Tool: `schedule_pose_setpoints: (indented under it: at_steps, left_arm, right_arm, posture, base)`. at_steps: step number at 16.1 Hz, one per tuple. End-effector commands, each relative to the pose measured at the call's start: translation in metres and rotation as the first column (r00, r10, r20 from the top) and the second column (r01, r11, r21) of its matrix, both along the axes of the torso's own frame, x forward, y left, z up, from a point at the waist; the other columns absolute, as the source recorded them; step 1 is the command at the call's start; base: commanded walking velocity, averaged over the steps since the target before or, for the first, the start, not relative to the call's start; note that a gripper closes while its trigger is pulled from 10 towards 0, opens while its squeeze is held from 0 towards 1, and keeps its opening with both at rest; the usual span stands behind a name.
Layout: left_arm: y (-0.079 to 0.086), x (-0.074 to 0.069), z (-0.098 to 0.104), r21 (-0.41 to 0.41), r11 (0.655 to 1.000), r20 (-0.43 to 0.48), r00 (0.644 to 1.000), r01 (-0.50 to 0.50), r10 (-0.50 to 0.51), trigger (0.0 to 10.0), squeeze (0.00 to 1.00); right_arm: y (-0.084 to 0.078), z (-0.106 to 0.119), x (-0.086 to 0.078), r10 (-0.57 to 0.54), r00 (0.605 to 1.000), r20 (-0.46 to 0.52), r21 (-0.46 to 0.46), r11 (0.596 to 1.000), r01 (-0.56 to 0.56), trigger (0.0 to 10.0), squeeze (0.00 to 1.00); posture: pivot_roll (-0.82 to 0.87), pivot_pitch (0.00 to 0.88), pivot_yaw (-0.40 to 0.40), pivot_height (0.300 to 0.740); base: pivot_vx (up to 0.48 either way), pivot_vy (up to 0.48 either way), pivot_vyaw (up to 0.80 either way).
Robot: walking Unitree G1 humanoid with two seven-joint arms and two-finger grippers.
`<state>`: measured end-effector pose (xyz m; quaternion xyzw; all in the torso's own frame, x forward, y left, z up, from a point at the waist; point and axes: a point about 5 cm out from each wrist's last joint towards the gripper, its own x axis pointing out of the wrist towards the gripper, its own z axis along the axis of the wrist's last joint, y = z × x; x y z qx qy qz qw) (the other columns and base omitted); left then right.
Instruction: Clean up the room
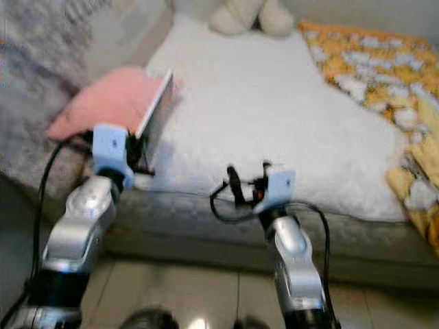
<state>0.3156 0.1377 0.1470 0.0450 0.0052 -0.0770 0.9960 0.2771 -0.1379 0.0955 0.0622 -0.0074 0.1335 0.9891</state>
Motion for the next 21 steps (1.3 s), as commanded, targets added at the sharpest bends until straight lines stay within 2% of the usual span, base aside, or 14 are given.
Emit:
schedule_pose_setpoints:
  at_steps: [1, 8, 12, 13, 16, 17, 18, 20, 21]
  left_arm:
    - [-0.007, 0.003, 0.014, -0.003, 1.000, 0.069, 0.997, 0.031, -0.031, 10.0, 0.00]
    - [-0.015, 0.002, 0.016, -0.016, 0.997, 0.074, 0.994, 0.082, -0.080, 10.0, 0.00]
    - [-0.007, 0.009, 0.020, -0.058, 0.998, 0.056, 0.998, 0.001, 0.003, 10.0, 0.00]
    - [-0.002, 0.010, 0.017, -0.055, 0.998, 0.042, 0.998, -0.035, 0.037, 10.0, 0.00]
    - [-0.002, 0.010, 0.013, -0.030, 0.998, 0.017, 0.998, -0.053, 0.053, 10.0, 0.00]
    - [-0.005, 0.012, 0.014, -0.017, 0.999, 0.019, 0.999, -0.037, 0.037, 10.0, 0.00]
    - [-0.012, 0.014, 0.017, -0.051, 0.999, 0.018, 1.000, 0.007, -0.006, 10.0, 0.00]
    - [-0.027, 0.021, 0.020, -0.065, 0.994, 0.002, 0.996, 0.089, -0.089, 10.0, 0.00]
    - [-0.053, 0.032, 0.023, -0.065, 0.978, -0.018, 0.979, 0.200, -0.202, 10.0, 0.00]
  right_arm:
    - [-0.005, 0.006, 0.001, -0.020, 0.999, 0.029, -0.007, 1.000, 0.020, 10.0, 0.00]
    - [-0.004, 0.006, 0.000, -0.019, 0.999, 0.026, -0.009, 1.000, 0.019, 10.0, 0.00]
    - [-0.004, 0.006, -0.002, -0.015, 1.000, 0.027, -0.008, 1.000, 0.015, 10.0, 0.00]
    - [-0.004, 0.006, -0.002, -0.006, 1.000, 0.017, -0.011, 1.000, 0.007, 10.0, 0.00]
    - [-0.003, 0.006, -0.002, -0.006, 1.000, 0.016, -0.009, 1.000, 0.006, 10.0, 0.00]
    - [-0.004, 0.005, -0.002, -0.008, 1.000, 0.013, -0.009, 1.000, 0.009, 10.0, 0.00]
    - [-0.005, 0.005, -0.003, -0.007, 1.000, 0.012, -0.011, 1.000, 0.007, 10.0, 0.00]
    - [-0.005, 0.005, -0.003, -0.005, 1.000, 0.008, -0.010, 1.000, 0.005, 10.0, 0.00]
    - [-0.003, 0.004, -0.004, 0.005, 1.000, 0.000, -0.011, 1.000, -0.005, 10.0, 0.00]
  posture:
    - [0.03, 0.000, -0.016, 0.710]
    - [0.02, 0.000, -0.011, 0.710]
    - [0.02, 0.000, -0.010, 0.710]
    - [0.02, 0.000, -0.012, 0.710]
    - [0.02, 0.000, -0.017, 0.710]
    - [0.02, 0.000, -0.020, 0.710]
    - [0.03, 0.000, -0.026, 0.710]
    - [0.03, 0.000, -0.030, 0.710]
    - [0.03, 0.000, -0.037, 0.710]
  base:
    - [0.480, 0.000, 0.00]
    - [0.480, 0.000, 0.00]
    - [0.427, 0.097, 0.00]
    - [0.000, 0.480, 0.00]
    - [0.000, 0.000, 0.50]
    - [0.000, 0.000, 0.00]
    - [0.000, 0.000, 0.00]
    - [0.000, 0.000, 0.00]
    - [0.000, 0.000, 0.00]
